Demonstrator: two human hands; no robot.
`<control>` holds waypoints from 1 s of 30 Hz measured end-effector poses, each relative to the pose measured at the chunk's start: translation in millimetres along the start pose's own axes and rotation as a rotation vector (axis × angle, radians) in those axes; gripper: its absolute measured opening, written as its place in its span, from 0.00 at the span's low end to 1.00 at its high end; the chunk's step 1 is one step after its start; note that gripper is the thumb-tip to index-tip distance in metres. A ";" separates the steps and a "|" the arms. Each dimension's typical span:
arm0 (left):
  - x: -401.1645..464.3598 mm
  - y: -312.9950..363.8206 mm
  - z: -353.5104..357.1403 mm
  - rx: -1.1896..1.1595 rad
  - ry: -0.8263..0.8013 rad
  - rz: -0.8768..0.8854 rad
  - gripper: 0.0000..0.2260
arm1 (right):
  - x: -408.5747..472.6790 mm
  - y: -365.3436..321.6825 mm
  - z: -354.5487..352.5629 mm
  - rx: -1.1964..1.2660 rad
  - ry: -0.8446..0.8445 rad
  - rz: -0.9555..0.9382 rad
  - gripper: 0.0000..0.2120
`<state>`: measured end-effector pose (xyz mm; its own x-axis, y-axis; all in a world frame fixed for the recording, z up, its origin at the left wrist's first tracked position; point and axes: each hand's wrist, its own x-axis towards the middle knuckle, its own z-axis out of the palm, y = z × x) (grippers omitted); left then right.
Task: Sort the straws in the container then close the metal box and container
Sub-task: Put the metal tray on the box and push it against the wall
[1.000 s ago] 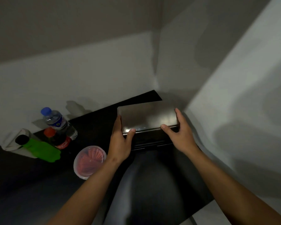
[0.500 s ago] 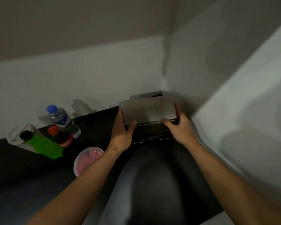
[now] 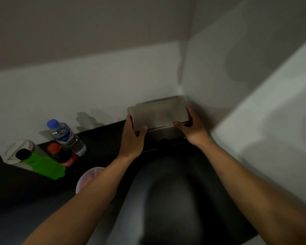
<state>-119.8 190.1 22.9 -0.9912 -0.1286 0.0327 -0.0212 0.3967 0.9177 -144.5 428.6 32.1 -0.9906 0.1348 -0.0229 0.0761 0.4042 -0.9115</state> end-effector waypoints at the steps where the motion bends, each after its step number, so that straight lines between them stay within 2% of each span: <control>1: 2.1 1.3 1.0 -0.001 0.007 0.008 0.32 | 4.2 -1.1 -0.1 0.010 -0.009 0.003 0.41; 8: 16.0 7.9 4.5 -0.018 0.018 0.005 0.29 | 28.0 -6.9 -3.1 0.010 -0.063 -0.015 0.41; 26: 31.2 5.7 2.9 0.024 -0.009 0.003 0.32 | 41.4 -14.6 -7.9 -0.037 -0.138 -0.080 0.38; 30: 30.2 3.3 0.8 0.034 -0.011 0.033 0.28 | 43.2 -10.9 -9.5 -0.058 -0.121 -0.091 0.39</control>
<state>-149.8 188.3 26.6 -0.9928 -0.1044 0.0585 0.0078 0.4316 0.9020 -187.0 438.5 45.0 -0.9999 -0.0131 0.0067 -0.0119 0.4616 -0.8870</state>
